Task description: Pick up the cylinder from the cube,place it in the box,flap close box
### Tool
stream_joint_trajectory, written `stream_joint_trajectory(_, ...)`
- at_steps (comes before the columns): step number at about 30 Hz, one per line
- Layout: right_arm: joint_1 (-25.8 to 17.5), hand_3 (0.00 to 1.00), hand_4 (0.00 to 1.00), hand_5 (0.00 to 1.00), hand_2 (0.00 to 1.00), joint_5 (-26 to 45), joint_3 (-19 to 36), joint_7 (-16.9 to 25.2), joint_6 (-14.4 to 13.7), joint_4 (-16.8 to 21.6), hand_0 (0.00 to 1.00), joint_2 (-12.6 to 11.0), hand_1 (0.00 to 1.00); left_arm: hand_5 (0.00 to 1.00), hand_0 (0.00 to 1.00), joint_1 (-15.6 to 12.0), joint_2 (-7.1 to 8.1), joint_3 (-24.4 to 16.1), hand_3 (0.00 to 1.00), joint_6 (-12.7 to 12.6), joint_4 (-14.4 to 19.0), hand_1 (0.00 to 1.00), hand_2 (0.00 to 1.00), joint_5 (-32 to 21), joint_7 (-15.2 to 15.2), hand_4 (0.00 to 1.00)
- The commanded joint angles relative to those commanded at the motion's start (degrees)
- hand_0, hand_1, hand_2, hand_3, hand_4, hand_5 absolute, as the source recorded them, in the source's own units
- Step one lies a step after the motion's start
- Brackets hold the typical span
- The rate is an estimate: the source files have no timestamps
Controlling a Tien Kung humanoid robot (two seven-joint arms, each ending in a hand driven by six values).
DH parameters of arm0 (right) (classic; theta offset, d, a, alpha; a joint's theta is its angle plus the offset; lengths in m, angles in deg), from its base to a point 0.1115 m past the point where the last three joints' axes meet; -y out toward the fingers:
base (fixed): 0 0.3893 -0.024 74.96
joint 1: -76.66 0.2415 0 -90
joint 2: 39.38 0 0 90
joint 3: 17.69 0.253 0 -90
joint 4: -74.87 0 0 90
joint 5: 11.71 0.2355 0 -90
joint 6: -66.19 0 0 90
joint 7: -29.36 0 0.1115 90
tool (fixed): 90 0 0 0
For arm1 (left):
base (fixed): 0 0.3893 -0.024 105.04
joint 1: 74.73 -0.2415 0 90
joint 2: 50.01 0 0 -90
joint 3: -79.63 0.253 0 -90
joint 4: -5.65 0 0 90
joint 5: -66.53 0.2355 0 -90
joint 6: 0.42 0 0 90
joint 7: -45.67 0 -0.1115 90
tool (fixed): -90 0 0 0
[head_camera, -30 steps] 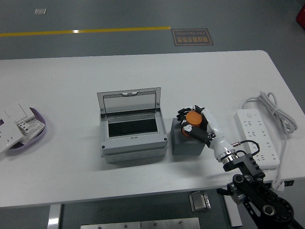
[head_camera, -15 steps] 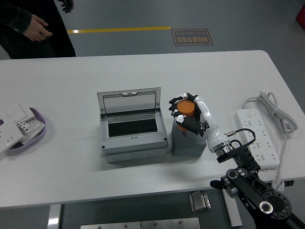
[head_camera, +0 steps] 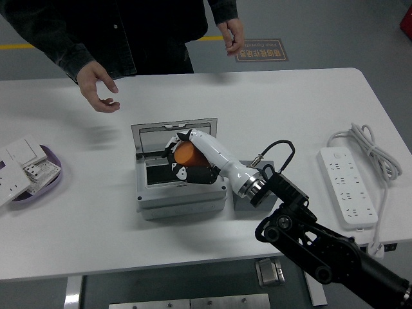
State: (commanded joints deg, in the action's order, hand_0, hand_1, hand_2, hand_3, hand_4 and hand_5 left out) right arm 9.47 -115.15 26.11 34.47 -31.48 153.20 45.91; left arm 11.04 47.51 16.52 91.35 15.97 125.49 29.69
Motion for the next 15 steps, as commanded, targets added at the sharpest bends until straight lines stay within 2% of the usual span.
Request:
stream_joint_trajectory(6, 3.7, 0.188, 0.002, 0.002, 0.224, -9.5, -4.2, -5.5, 1.9, -2.2, 0.002, 0.5, 0.147, 0.201, 0.62, 0.1, 0.0, -0.1, 0.647, 0.0, 0.0, 0.625, 0.588, 0.1, -0.1, 0.681)
stream_joint_trajectory(8, 4.5, 0.188, 0.002, 0.002, 0.224, -12.1, -5.0, -6.6, 2.4, -2.8, 0.002, 0.5, 0.147, 0.201, 0.62, 0.1, -0.04, 0.0, 0.647, 0.0, 0.0, 0.625, 0.588, 0.0, -0.1, 0.681)
stream_joint_trajectory(9, 4.8, 0.251, 0.002, 0.002, 0.236, -13.4, -5.3, -7.1, 2.7, -3.0, 0.002, 0.6, 0.147, 0.205, 0.62, 0.0, -0.06, 0.1, 0.647, 0.0, 0.0, 0.626, 0.588, -0.1, -0.1, 0.683)
stream_joint_trajectory(14, 5.6, 0.251, 0.002, 0.002, 0.236, -17.6, -5.7, -8.3, 4.4, -3.7, 0.002, 0.7, 0.147, 0.205, 0.62, 0.0, -0.04, 0.1, 0.647, -0.1, 0.0, 0.626, 0.588, -0.1, -0.1, 0.683)
stream_joint_trajectory(15, 5.7, 0.492, 0.002, 0.002, 0.329, -17.9, -5.7, -8.4, 4.7, -3.8, 0.003, 0.7, 0.191, 0.209, 0.62, 0.0, -0.03, 0.1, 0.647, -0.1, 0.0, 0.626, 0.589, -0.1, -0.1, 0.684)
